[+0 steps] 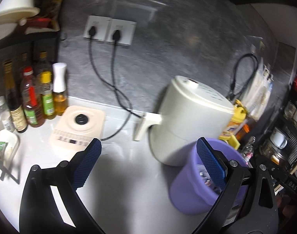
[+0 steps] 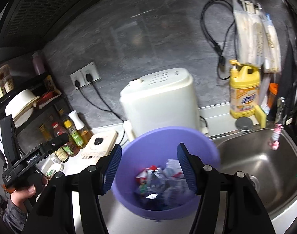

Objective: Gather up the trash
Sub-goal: 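Move both open tools back toward the white tissue on the counter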

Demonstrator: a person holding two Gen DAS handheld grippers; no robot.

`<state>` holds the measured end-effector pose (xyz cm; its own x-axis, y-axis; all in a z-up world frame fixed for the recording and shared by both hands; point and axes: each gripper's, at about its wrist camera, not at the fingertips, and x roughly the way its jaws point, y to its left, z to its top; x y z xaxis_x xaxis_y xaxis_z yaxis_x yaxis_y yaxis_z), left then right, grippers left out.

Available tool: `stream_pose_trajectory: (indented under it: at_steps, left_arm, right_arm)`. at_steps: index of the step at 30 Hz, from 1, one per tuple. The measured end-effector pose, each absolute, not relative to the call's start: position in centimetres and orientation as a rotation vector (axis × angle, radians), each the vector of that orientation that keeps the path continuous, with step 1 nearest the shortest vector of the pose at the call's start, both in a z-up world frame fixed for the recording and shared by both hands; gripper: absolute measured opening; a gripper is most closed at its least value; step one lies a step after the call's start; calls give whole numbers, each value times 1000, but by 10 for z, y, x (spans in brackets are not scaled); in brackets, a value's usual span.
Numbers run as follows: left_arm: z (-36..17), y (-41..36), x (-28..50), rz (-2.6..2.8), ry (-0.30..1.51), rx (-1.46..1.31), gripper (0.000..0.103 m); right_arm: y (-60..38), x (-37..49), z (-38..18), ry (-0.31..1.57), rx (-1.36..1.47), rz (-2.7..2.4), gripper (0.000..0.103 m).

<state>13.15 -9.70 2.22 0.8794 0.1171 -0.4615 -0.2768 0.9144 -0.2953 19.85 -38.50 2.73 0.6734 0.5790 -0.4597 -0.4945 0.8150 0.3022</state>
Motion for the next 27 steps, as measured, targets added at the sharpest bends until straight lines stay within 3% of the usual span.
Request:
stream_pose_trajectory:
  at_steps: [27]
  left_arm:
    - [-2,44,103,260,492,-331,97]
  right_arm:
    - [-204,169,-13,621,58,663,67]
